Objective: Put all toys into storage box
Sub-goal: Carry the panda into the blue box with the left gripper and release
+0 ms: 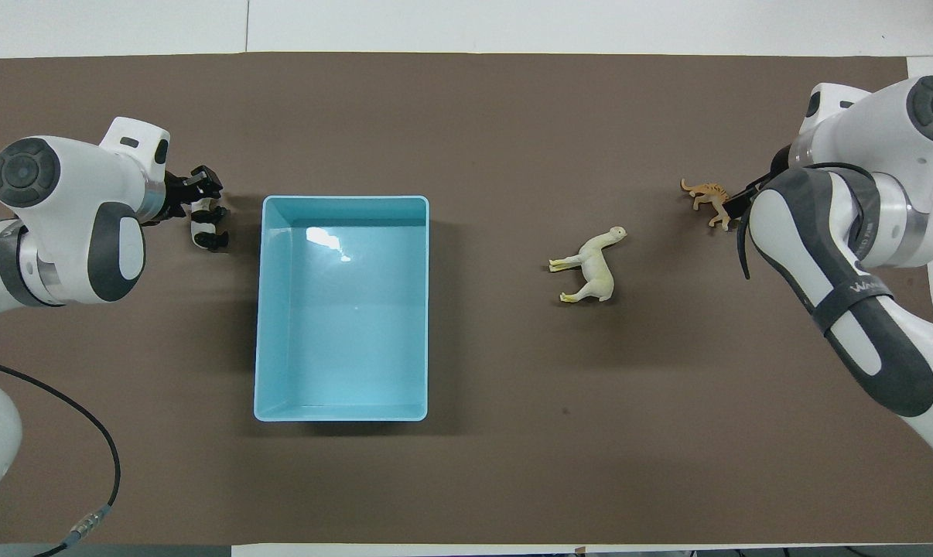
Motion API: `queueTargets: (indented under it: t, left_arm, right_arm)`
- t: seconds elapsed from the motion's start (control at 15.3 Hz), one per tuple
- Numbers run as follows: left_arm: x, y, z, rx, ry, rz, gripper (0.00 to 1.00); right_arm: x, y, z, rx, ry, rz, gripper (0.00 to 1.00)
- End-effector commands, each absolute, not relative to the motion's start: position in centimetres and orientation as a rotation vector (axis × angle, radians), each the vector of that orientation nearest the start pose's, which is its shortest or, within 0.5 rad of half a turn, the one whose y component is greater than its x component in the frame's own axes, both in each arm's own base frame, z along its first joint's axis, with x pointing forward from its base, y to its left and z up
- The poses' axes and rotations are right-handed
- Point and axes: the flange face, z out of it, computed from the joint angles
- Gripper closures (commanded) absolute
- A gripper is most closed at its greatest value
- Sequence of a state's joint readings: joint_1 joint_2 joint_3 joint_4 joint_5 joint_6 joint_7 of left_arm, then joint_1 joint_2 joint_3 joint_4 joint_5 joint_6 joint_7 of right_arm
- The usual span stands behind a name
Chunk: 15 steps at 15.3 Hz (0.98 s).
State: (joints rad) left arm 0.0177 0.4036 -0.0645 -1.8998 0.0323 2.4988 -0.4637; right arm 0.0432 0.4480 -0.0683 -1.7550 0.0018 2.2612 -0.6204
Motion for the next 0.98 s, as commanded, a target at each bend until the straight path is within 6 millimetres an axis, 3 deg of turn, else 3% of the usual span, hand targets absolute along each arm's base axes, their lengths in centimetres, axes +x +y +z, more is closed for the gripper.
queueTargets:
  t: [0.0,0.2,0.46,0.52,0.66,0.85,0.92]
  left_arm:
    - [63.9,-2.8,31.0,-3.107,-0.604,-0.322,0.35]
    - [63.8,-2.9,30.6,-3.096,-0.566,-0.318,0.45]
    - [64.1,-2.9,31.1,-3.096,-0.564,-0.325,0.79]
    - [64.4,-2.9,31.5,-3.095,-0.565,-0.333,0.83]
    - [65.9,-2.8,34.0,-3.088,-0.570,-0.299,0.84]
    - [67.9,-2.7,41.2,-3.063,-0.578,-0.185,0.84]
    - [67.9,-2.7,43.2,-3.057,-0.581,-0.146,0.84]
  right_arm:
    - [66.4,-1.6,31.1,-3.018,-1.069,-0.064,0.00]
    - [66.3,-1.9,31.0,-3.004,-1.110,-0.068,0.00]
    - [65.6,-1.5,29.2,-3.000,-1.133,-0.081,0.00]
    - [65.4,-1.5,29.1,-2.998,-1.130,-0.075,0.00]
    - [65.4,-1.5,29.1,-2.989,-1.153,-0.074,0.00]
    - [65.3,-2.0,28.9,-2.992,-1.149,-0.076,0.00]
    - [65.3,-2.2,28.9,-2.994,-1.142,-0.076,0.15]
